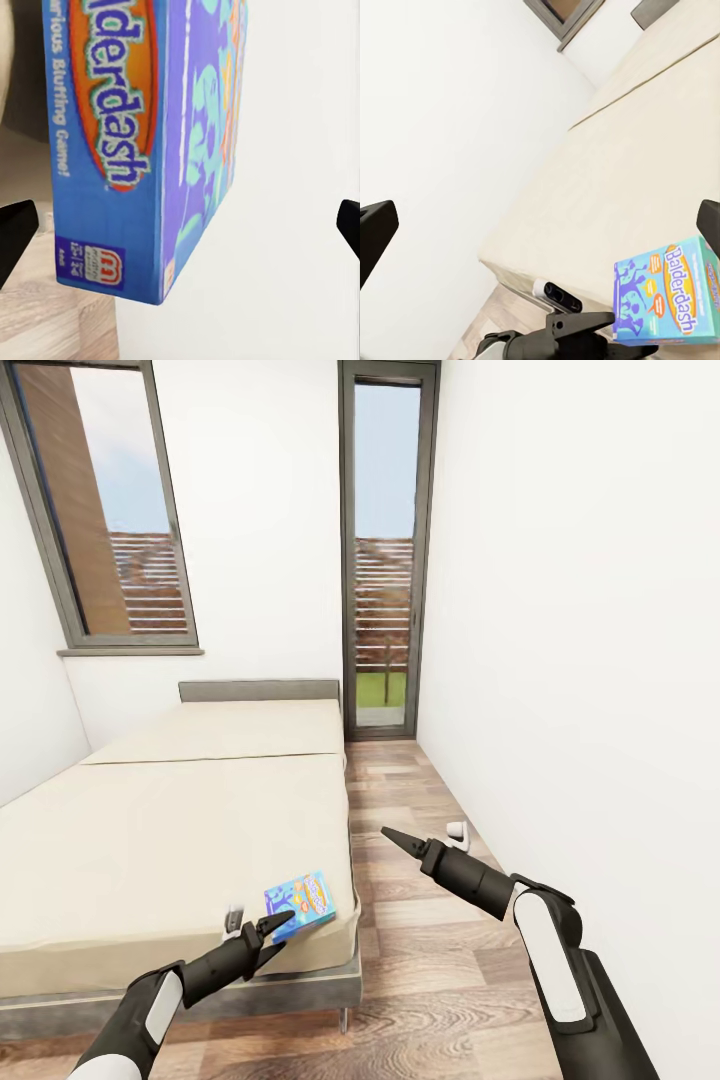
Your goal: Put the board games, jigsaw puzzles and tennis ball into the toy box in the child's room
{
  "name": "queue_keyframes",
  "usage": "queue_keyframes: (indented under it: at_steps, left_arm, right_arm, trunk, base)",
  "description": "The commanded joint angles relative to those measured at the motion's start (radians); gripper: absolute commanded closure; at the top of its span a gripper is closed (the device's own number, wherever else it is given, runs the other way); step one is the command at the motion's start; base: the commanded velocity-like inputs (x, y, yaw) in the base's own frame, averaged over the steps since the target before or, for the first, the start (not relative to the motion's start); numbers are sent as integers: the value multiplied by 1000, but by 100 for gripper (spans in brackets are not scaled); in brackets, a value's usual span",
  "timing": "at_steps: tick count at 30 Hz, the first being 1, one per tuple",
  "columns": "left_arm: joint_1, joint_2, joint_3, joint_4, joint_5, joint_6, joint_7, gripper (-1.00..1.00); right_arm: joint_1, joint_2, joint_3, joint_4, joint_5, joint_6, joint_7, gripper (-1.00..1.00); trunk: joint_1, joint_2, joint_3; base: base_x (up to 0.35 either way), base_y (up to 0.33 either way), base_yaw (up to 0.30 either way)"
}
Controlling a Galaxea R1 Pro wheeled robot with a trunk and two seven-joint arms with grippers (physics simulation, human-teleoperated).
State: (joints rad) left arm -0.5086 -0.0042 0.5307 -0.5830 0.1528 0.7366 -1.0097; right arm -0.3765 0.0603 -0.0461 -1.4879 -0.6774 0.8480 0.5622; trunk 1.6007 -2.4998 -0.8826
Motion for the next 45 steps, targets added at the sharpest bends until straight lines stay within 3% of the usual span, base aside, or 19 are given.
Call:
queue_keyframes:
  at_steps: [1,8,39,40,45]
  left_arm:
    - [-1,0,3,0,1,6,-4,-100]
    - [-1,0,3,0,1,6,-10,-100]
    - [-1,0,8,0,2,6,-12,-100]
    - [-1,0,9,0,2,6,-12,100]
    - [-1,0,10,0,2,6,-12,100]
  right_arm:
    - [-1,1,-3,0,1,6,4,-100]
    - [-1,1,-2,0,1,6,4,-100]
    - [-1,1,2,0,1,6,4,-100]
    - [-1,1,2,0,1,6,4,-100]
    - [0,1,0,0,1,6,4,-100]
  trunk:
    - [0,0,-1]
    - [-16,28,15]
    - [-16,28,15]
    - [-16,28,15]
    - [-16,28,15]
  base:
    - [0,0,0]
    - [0,0,0]
    - [0,0,0]
    - [0,0,0]
    - [0,0,0]
